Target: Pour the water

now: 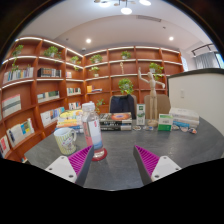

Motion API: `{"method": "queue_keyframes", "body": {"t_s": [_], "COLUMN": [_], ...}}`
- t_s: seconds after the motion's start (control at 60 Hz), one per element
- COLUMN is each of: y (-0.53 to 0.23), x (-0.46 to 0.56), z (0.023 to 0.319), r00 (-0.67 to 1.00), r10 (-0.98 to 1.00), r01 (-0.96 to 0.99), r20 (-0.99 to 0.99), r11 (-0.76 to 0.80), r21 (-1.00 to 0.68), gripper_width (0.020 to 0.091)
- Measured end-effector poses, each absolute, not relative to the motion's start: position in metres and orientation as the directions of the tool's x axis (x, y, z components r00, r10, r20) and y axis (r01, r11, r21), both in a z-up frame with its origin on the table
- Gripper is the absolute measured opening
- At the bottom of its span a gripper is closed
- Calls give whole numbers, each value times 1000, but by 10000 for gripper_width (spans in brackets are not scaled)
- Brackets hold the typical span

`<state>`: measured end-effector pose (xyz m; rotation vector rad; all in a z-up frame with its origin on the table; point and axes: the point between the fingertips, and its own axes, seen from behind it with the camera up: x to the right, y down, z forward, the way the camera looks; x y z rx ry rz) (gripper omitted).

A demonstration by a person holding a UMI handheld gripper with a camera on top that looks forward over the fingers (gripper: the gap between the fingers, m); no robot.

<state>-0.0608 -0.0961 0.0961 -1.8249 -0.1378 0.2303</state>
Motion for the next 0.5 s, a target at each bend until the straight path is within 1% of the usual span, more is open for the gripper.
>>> {"method": "queue_keyframes", "body": {"t_s": [0.083, 0.267, 0.5], "y": [-108, -125, -140], "x": [-42, 5, 23], "z": [100, 114, 126], "r00": [982, 999, 999], "r10": [168, 42, 6], "r01": [-38, -17, -29], "r20": [-87, -28, -31], "r11": [-274, -250, -231], "r21": [-961, -968, -973], "gripper_width": [845, 842, 840]}}
